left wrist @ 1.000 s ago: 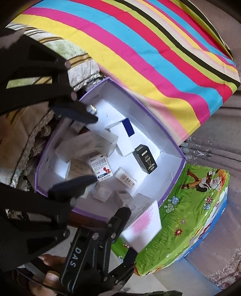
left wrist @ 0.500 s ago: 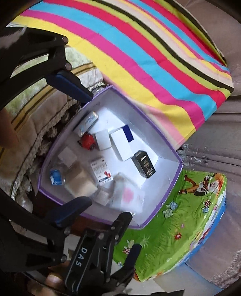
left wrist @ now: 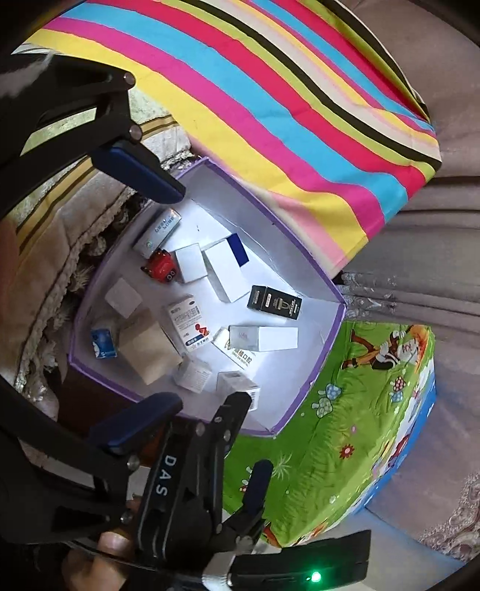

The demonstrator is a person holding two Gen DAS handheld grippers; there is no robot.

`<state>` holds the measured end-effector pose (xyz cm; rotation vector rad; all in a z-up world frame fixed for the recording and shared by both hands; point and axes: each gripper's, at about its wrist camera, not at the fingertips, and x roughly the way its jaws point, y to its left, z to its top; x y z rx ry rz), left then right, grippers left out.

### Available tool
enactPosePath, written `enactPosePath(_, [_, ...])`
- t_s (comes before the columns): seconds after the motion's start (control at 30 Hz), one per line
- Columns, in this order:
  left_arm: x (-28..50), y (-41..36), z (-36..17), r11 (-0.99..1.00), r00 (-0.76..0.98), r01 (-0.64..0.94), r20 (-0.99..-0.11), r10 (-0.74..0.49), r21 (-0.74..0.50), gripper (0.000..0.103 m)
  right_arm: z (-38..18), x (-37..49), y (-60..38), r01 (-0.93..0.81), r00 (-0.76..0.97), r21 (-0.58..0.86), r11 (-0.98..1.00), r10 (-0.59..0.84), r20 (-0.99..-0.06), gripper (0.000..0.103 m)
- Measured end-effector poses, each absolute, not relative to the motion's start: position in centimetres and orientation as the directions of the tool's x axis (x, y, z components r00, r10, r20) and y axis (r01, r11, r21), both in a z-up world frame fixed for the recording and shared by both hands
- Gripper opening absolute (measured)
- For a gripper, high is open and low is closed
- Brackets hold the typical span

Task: Organize rigid objects
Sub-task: 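Lower both boxes into the purple-rimmed box and open both tools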

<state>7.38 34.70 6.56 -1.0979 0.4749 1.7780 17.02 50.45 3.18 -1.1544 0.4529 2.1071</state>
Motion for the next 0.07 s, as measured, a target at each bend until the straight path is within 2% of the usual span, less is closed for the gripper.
enactPosePath(0.07, [7.5,34.73,6.71,-0.466,-0.15,-0.874,-0.838,0.525,-0.135,0.103,3.09,17.08,50.46,-0.708,-0.373,-0.02,-0.705,0.398,-0.838,0.093])
